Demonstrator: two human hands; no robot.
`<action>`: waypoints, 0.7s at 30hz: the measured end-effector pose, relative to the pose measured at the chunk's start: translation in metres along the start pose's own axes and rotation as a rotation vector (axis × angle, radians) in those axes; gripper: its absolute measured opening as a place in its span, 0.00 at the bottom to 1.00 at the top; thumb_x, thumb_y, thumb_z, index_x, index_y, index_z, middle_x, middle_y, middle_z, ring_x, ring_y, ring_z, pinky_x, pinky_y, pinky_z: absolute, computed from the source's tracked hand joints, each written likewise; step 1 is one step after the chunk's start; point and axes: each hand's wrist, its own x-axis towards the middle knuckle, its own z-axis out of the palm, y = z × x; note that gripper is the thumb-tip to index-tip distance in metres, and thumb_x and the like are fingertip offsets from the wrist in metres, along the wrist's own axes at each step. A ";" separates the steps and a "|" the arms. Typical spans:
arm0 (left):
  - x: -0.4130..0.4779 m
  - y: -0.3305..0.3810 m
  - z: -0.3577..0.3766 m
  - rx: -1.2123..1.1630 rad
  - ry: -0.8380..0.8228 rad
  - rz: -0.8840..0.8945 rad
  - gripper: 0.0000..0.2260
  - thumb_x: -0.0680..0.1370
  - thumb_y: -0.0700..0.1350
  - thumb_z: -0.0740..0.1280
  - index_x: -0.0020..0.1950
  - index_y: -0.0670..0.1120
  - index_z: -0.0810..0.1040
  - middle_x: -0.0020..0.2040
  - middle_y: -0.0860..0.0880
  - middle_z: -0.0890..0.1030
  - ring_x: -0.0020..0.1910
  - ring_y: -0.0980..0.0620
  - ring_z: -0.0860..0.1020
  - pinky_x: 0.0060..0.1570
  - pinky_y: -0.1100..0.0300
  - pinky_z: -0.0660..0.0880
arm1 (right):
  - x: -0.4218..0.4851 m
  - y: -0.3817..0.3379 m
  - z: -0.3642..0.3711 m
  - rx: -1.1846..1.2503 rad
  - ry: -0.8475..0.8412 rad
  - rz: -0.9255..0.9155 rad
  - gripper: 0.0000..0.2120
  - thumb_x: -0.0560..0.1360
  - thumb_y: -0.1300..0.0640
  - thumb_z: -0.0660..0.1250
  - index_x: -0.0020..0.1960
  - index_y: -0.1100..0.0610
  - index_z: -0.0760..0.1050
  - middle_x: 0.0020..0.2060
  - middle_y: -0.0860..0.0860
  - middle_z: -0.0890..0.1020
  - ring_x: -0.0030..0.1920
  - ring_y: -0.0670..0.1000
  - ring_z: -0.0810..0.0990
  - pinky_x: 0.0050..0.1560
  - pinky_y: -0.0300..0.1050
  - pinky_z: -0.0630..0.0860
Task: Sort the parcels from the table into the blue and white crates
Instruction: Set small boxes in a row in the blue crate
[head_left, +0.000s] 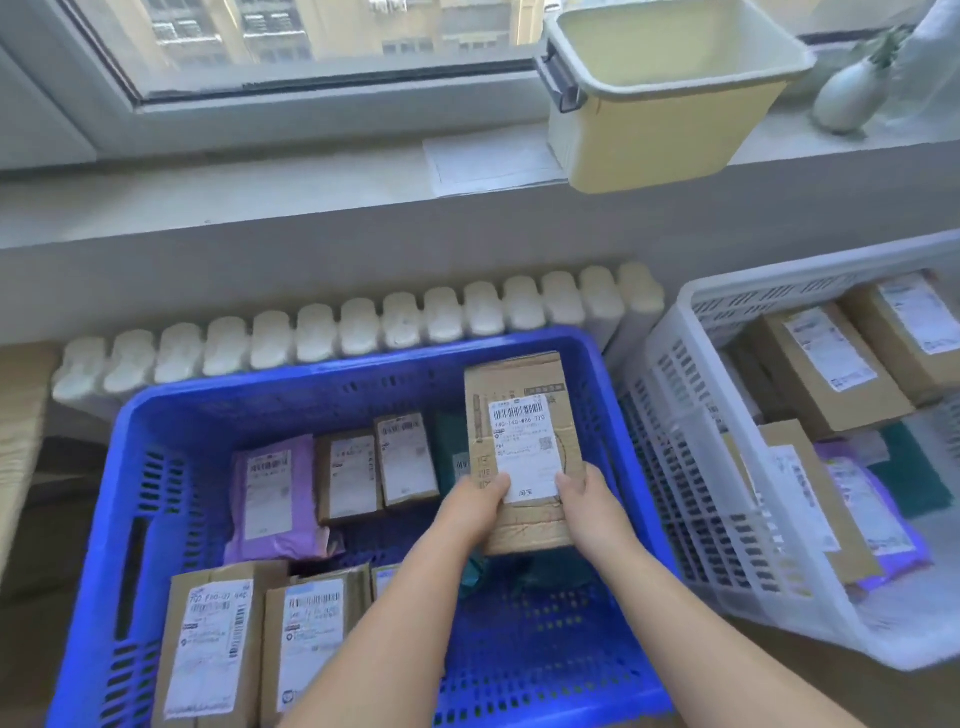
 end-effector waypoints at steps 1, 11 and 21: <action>0.010 0.000 0.004 0.026 0.017 -0.008 0.24 0.80 0.57 0.61 0.72 0.45 0.72 0.67 0.47 0.78 0.64 0.46 0.77 0.67 0.51 0.71 | 0.008 0.003 0.002 -0.041 0.015 -0.002 0.22 0.82 0.49 0.56 0.75 0.51 0.61 0.65 0.52 0.77 0.60 0.56 0.77 0.57 0.51 0.75; 0.054 0.000 0.044 0.306 0.230 -0.008 0.23 0.81 0.54 0.60 0.74 0.47 0.66 0.65 0.45 0.78 0.61 0.42 0.77 0.59 0.51 0.75 | 0.037 0.020 0.022 -0.716 0.149 -0.224 0.33 0.82 0.55 0.58 0.81 0.53 0.44 0.78 0.59 0.49 0.74 0.59 0.60 0.70 0.51 0.65; 0.056 0.004 0.043 0.349 0.267 0.089 0.39 0.80 0.53 0.66 0.80 0.60 0.41 0.69 0.47 0.76 0.61 0.44 0.78 0.57 0.48 0.77 | 0.068 0.006 0.009 -0.742 -0.123 -0.350 0.34 0.84 0.52 0.56 0.81 0.52 0.38 0.80 0.51 0.37 0.79 0.51 0.37 0.75 0.47 0.58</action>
